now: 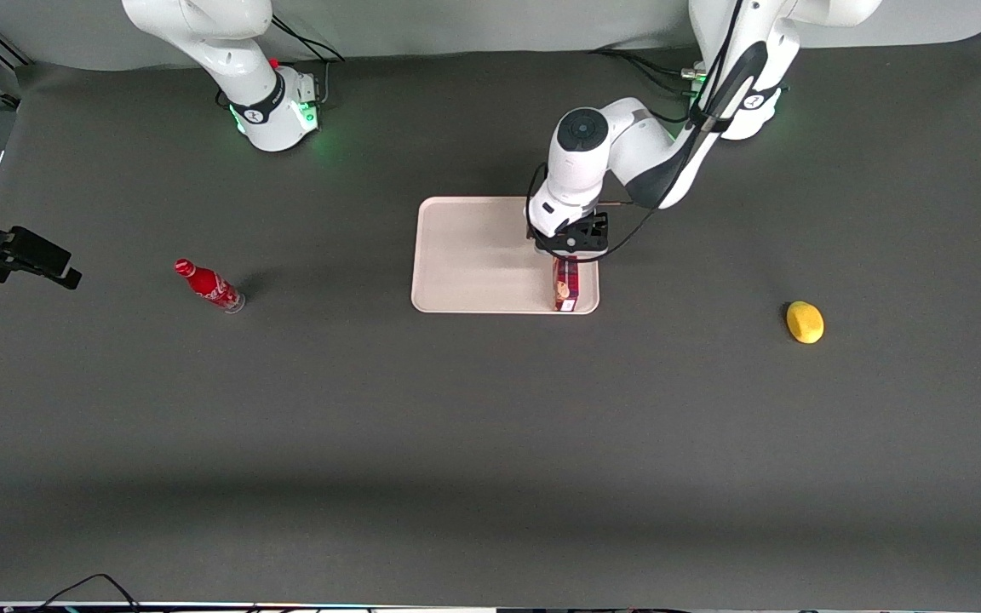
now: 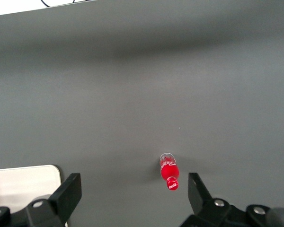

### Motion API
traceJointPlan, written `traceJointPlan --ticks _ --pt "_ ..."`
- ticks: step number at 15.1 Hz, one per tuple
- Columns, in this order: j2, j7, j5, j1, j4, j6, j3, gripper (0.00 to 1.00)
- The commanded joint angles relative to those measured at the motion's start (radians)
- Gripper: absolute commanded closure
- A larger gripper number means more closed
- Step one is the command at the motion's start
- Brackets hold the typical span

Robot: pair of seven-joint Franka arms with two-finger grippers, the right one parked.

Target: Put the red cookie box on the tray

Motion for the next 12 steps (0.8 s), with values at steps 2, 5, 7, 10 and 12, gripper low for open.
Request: traceJointPlan --ticks 2,5,7,10,12 --pt "-0.027 0.018 0.021 -0.013 0.080 -0.093 0.016 0.00" --pt "-0.067 0.144 0.007 -0.006 0.218 -0.352 0.016 0.00" --pt "-0.112 0.231 -0.026 0.010 0.281 -0.474 0.032 0.00" --pt "-0.225 0.367 -0.155 0.018 0.294 -0.540 0.103 0.00" --pt "-0.294 0.471 -0.165 0.021 0.296 -0.610 0.158 0.00"
